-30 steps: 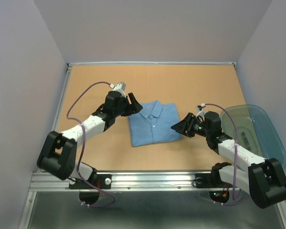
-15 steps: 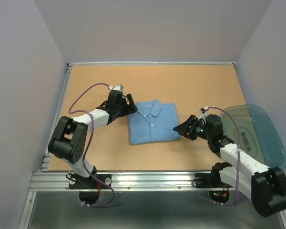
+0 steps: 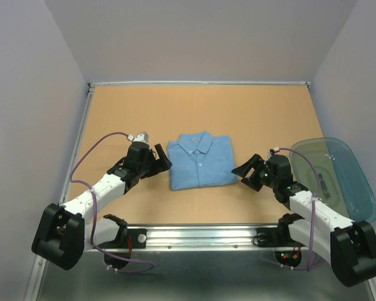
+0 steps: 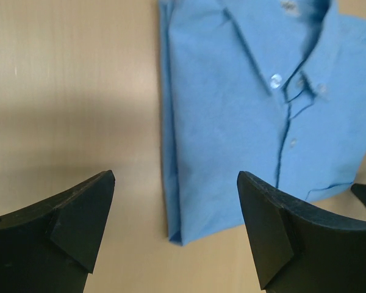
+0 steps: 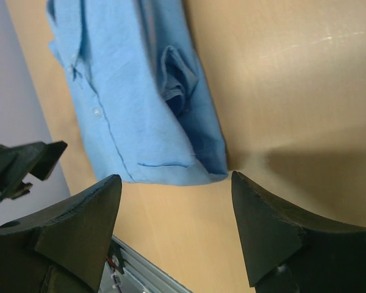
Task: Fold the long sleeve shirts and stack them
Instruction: Neatly place the folded shirt to the corner
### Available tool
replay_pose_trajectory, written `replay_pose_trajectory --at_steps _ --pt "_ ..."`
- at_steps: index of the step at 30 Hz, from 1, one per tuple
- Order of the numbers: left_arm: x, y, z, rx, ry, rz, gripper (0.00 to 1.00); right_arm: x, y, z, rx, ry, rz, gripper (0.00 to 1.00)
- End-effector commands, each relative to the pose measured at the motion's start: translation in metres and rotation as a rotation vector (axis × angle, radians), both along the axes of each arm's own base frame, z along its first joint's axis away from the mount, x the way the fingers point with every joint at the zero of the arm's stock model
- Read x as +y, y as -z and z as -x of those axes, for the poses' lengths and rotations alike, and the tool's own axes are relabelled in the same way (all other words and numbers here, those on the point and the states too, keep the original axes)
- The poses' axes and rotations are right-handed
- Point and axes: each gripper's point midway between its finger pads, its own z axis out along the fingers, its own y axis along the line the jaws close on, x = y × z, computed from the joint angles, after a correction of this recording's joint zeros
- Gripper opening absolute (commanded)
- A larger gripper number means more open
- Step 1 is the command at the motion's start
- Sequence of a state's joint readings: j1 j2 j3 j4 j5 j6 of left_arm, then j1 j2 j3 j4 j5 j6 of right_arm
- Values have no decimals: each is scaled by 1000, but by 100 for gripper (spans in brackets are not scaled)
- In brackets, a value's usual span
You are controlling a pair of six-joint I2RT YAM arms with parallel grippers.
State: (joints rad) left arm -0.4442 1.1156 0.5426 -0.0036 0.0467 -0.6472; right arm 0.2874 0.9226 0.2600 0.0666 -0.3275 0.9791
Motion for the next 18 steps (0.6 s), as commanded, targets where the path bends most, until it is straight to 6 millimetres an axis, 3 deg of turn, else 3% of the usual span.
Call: replay_pose_trajectory --at_steps 1,12,18 --pt "2 1 16 18 -1 22 94 -11 26 1 83 63 44 78" --pt "-2 -3 10 14 34 5 94 7 38 -15 127 34 22 74" --pt "-1 -8 8 -6 35 -6 94 9 47 -24 143 28 48 62"
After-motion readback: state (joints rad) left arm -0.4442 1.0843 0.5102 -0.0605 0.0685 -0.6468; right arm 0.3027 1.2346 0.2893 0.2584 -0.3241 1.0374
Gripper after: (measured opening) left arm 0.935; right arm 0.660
